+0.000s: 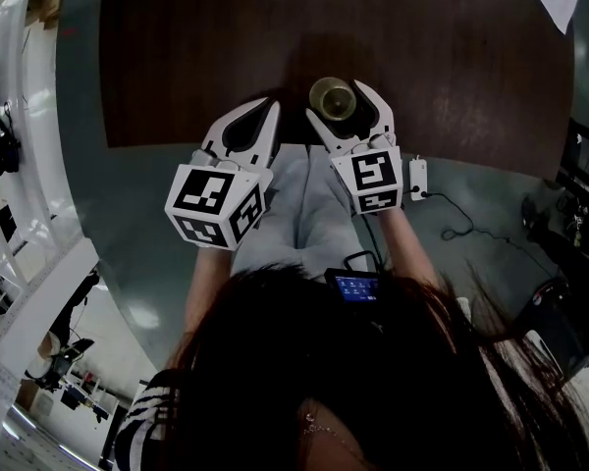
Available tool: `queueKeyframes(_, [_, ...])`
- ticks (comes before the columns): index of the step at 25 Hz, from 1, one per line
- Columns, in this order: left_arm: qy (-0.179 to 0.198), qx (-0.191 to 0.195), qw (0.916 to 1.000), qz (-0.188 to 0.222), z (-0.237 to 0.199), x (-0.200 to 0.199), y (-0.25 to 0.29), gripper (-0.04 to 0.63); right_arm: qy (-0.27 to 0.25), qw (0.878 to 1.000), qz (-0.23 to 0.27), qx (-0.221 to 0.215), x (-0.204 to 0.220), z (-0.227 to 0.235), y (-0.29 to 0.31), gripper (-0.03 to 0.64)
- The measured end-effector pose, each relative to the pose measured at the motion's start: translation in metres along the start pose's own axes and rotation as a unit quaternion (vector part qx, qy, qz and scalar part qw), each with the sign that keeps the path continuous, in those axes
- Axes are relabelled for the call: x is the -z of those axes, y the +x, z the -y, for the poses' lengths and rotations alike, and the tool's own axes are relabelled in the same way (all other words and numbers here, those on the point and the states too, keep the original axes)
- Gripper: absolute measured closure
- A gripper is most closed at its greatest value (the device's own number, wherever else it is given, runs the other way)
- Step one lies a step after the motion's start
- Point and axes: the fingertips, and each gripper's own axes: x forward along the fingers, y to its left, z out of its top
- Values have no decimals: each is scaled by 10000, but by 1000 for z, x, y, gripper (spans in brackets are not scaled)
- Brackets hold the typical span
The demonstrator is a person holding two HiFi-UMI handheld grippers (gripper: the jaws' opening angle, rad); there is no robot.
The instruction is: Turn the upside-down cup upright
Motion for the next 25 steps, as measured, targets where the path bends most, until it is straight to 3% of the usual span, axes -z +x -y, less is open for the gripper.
queueKeyframes(11, [-18,25,10000,65,1,-2,-6,594,232,9994,222,-105,-9,-2,-11,264])
queueKeyframes(25, [72,122,9994,315,15,-17,-30,594,585,9957,685,-213,-49,-8,-47,264])
